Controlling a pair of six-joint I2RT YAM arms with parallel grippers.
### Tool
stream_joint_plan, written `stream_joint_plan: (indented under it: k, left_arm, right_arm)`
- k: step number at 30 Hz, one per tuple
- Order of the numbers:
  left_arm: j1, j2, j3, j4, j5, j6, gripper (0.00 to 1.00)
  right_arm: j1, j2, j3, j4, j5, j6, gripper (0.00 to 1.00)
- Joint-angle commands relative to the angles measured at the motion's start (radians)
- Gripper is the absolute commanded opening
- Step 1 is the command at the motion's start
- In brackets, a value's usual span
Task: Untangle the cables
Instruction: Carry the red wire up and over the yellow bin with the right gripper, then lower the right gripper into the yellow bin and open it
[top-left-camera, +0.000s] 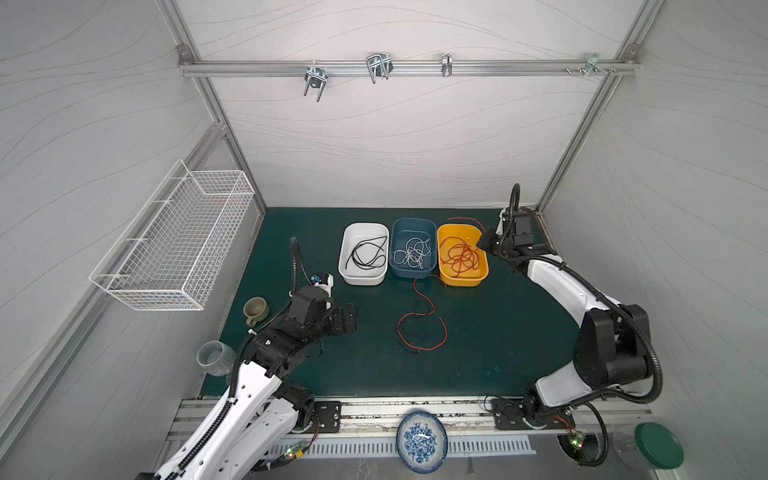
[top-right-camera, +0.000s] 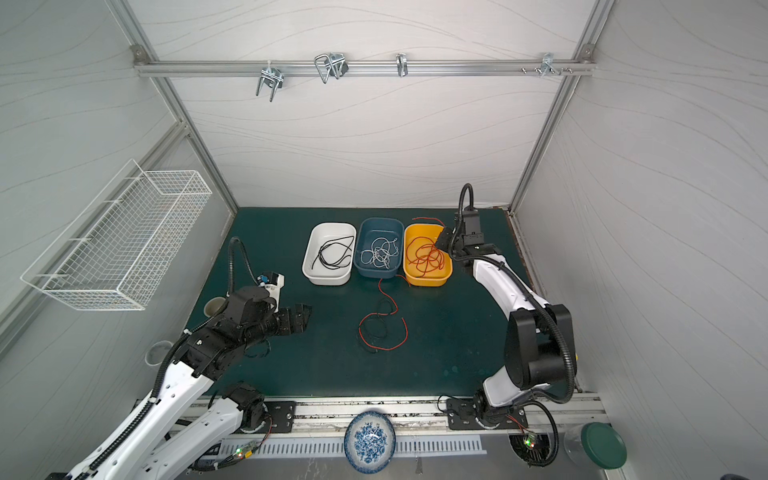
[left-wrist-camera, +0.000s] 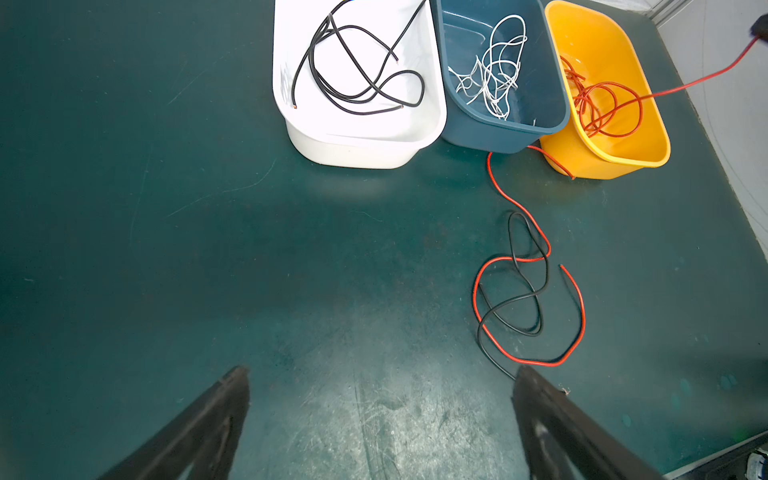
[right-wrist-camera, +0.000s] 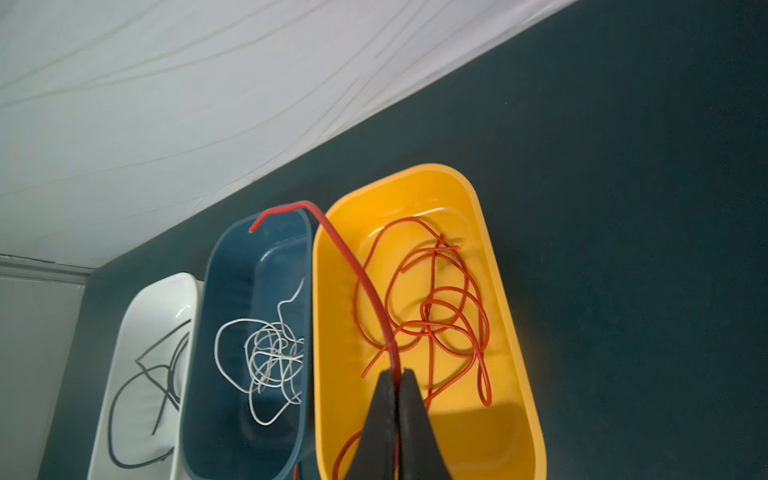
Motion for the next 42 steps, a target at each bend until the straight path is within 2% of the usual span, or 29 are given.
stream_joint_plan:
  k: [1,19,34,42]
  left_arm:
    - [-0.005,0.002,0.007,0.038,0.009,0.01,1.0]
    - [-0.005,0.009,0.005,0.041,0.018,0.01,1.0]
    - [-0.005,0.015,0.005,0.043,0.022,0.011,1.0]
    - [-0.005,0.015,0.005,0.045,0.023,0.011,1.0]
  right_arm:
    - [-0.005,0.03,-0.025,0.042,0.009,0.021,0.0]
    - [-0.007,0.195,-0.024,0.016,0.011,0.004,0.0]
    - [-0.007,0.342,0.095,-0.036,-0.024,-0.036,0.0]
    - [-0.008,0.299,0.094,-0.049,-0.023,-0.044,0.0]
